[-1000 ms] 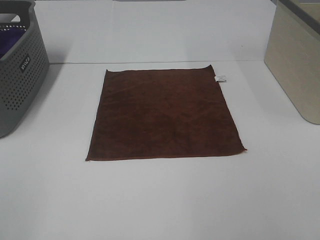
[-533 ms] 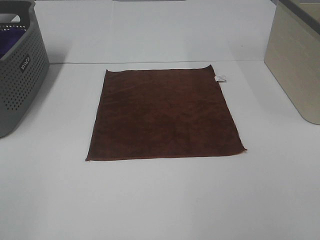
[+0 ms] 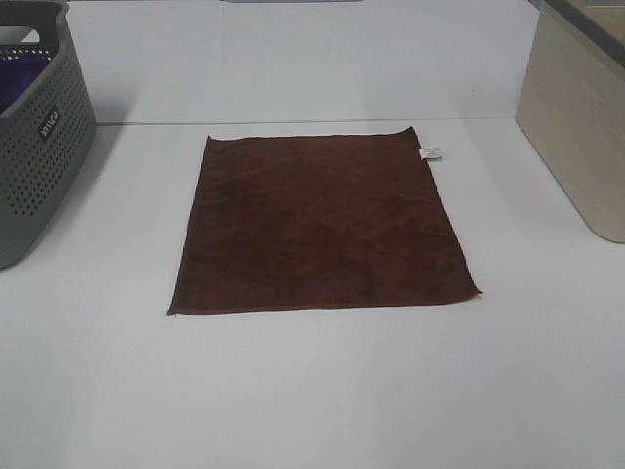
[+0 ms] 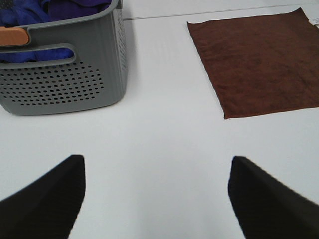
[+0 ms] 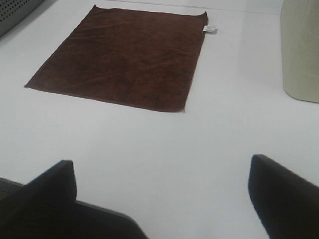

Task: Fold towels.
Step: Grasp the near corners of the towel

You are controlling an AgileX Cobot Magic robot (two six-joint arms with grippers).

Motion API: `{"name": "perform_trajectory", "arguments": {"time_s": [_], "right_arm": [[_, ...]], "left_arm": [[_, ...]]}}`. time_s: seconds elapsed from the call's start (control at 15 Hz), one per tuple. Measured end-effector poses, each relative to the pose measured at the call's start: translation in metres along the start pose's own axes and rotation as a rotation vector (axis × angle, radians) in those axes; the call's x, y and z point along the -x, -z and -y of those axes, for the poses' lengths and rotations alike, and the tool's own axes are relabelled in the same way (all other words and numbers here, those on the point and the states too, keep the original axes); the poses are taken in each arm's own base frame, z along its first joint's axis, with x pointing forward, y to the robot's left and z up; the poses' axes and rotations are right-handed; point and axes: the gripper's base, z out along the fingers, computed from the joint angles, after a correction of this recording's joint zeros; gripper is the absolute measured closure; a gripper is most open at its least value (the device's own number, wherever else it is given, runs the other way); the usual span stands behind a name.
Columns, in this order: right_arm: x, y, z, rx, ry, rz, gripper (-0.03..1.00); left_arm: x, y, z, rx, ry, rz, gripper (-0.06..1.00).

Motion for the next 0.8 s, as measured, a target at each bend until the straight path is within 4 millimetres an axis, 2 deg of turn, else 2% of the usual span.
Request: {"name": "perform_trajectory", "arguments": {"time_s": [0.8], "right_arm": [[0.0,0.0,0.0,0.0,0.0,0.0,0.09]], "left_arm": [[0.0,0.0,0.0,0.0,0.0,0.0,0.19]]}}
